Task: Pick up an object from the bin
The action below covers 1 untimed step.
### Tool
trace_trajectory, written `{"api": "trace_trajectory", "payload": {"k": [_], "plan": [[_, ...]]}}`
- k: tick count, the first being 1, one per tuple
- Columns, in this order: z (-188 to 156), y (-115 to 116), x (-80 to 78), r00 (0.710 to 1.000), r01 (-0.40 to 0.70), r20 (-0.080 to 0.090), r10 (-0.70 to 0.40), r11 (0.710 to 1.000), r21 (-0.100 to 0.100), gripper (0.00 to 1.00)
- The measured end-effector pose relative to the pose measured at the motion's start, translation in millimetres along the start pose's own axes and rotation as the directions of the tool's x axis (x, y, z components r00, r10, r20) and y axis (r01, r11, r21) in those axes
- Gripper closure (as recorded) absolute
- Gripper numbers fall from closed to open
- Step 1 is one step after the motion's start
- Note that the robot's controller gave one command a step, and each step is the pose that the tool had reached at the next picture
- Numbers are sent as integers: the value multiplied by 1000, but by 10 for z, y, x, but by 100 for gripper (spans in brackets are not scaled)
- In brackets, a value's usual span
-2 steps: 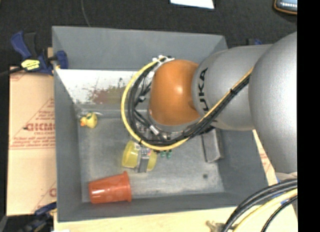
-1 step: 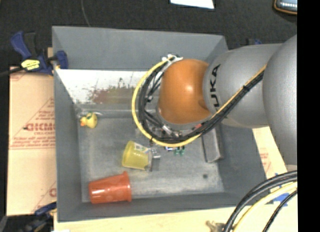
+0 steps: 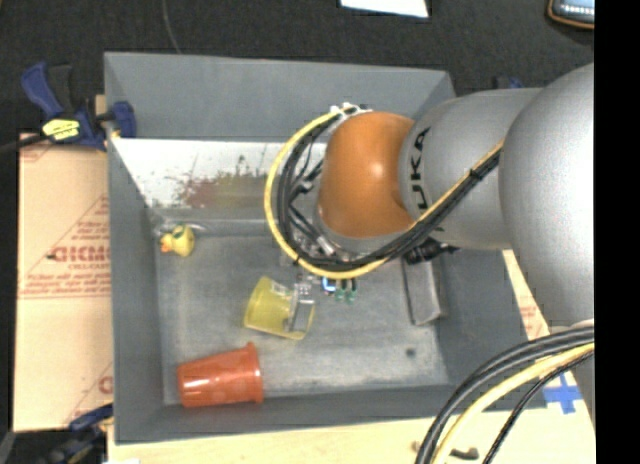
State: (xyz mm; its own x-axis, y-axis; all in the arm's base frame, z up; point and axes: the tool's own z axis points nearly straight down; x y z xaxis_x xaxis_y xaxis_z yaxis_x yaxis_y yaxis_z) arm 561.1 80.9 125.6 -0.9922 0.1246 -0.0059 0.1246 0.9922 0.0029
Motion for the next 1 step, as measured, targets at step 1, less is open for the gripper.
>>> {"api": "trace_trajectory", "payload": {"k": [1], "plan": [[553,23,86,995,100,8,-100,995,2,0]]}}
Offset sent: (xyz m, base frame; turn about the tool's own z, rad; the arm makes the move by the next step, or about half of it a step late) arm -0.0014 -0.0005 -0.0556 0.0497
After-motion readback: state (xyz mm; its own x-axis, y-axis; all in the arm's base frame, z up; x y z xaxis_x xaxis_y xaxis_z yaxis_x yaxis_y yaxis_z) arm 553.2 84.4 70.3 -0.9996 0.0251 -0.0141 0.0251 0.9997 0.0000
